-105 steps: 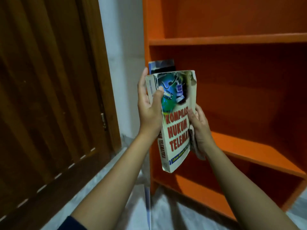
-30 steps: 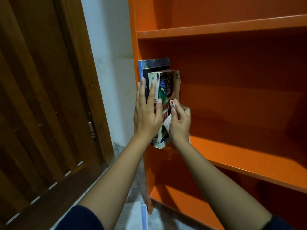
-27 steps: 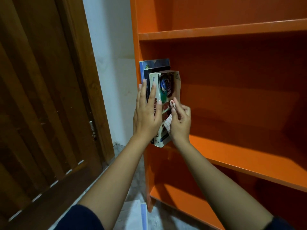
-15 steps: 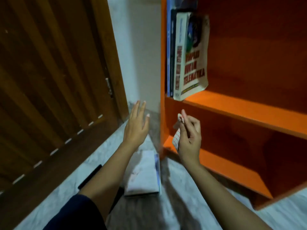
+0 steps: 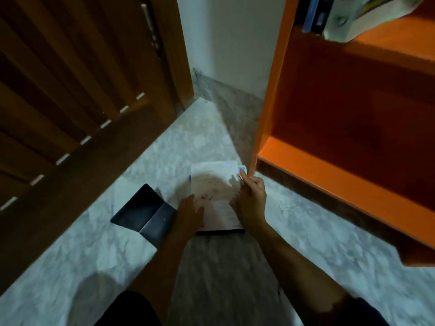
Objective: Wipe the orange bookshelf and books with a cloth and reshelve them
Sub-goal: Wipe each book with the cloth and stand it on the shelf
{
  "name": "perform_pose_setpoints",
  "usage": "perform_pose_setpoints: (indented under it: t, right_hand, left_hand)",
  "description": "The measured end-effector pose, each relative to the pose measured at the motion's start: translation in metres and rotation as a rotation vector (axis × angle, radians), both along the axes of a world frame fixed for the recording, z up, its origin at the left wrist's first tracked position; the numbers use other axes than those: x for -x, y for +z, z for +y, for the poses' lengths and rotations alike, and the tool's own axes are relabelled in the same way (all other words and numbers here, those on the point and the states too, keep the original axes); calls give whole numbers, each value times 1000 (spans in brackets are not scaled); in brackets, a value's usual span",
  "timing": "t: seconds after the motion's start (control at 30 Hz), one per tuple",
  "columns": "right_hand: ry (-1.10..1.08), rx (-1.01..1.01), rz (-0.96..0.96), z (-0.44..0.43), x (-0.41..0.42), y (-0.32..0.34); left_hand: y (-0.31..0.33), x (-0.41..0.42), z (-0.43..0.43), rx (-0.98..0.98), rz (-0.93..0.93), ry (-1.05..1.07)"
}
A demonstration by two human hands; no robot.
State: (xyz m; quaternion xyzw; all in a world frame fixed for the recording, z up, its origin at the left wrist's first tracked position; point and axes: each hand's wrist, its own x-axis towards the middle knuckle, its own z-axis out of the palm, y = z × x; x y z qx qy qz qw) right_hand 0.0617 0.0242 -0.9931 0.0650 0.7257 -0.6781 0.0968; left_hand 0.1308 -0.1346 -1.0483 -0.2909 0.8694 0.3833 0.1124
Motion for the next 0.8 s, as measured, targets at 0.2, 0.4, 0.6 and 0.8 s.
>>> perform_pose_setpoints:
  t: [0.2,0.4,0.6,0.8]
  right_hand:
    - [86,-188,-53,-21,11,-60]
    - [415,-507,136,4,10,-93]
    - [529,-550,198,12,-3,-98]
    - [399,-384,-8,14,-8,-104]
  left_hand:
    - [-33,8,-1,-109,10,122]
    - [-37,14,1,-140,57,227]
    - [-35,11,4,-167,84,296]
    - [-22,14,20,-57,147,334]
